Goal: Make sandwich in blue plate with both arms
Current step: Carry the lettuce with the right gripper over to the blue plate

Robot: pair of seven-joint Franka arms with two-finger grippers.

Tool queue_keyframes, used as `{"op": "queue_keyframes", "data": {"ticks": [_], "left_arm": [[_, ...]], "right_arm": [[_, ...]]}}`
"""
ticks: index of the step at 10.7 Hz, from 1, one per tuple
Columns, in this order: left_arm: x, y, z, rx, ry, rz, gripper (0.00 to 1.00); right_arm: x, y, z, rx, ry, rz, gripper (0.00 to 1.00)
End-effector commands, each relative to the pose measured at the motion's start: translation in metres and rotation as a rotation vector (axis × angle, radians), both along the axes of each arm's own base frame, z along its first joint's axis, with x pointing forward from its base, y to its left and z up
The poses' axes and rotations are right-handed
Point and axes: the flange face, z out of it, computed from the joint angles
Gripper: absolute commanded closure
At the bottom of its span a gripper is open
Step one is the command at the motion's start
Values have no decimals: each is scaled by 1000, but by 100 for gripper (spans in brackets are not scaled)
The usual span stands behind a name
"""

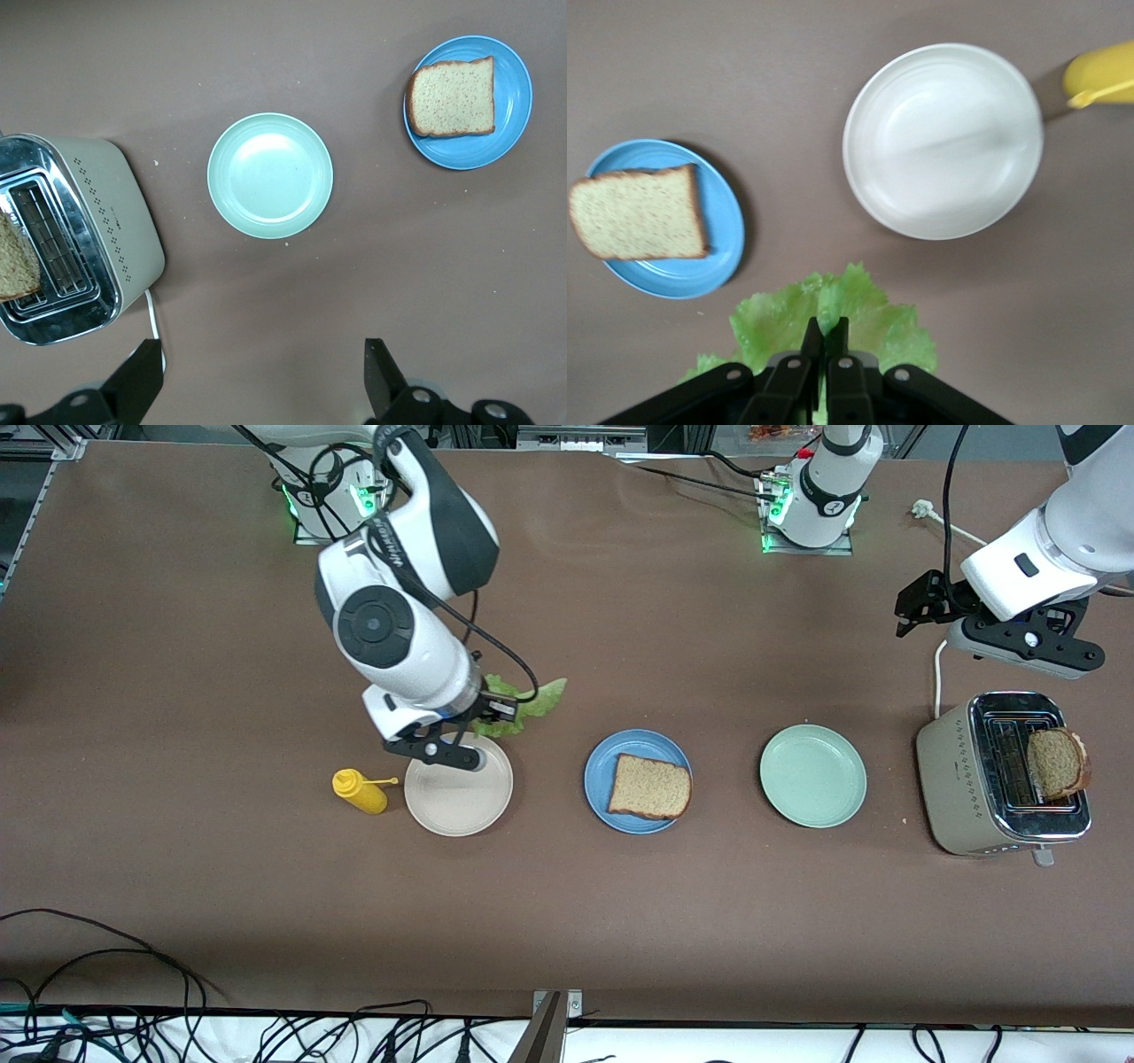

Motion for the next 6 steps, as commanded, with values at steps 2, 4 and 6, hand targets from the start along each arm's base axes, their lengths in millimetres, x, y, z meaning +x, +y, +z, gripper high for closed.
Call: {"op": "queue_keyframes", "data": {"ticks": [2,4,6], "left_arm": [[4,0,5,17,-5,2,0],[4,0,5,17,-5,3,0],[4,0,5,17,-5,2,0]], "right_arm": [[2,83,-40,16,-38,-203,100],[-8,118,-57,66,-45,-313,100],[-15,148,-78,101,-63,-455,100]]}}
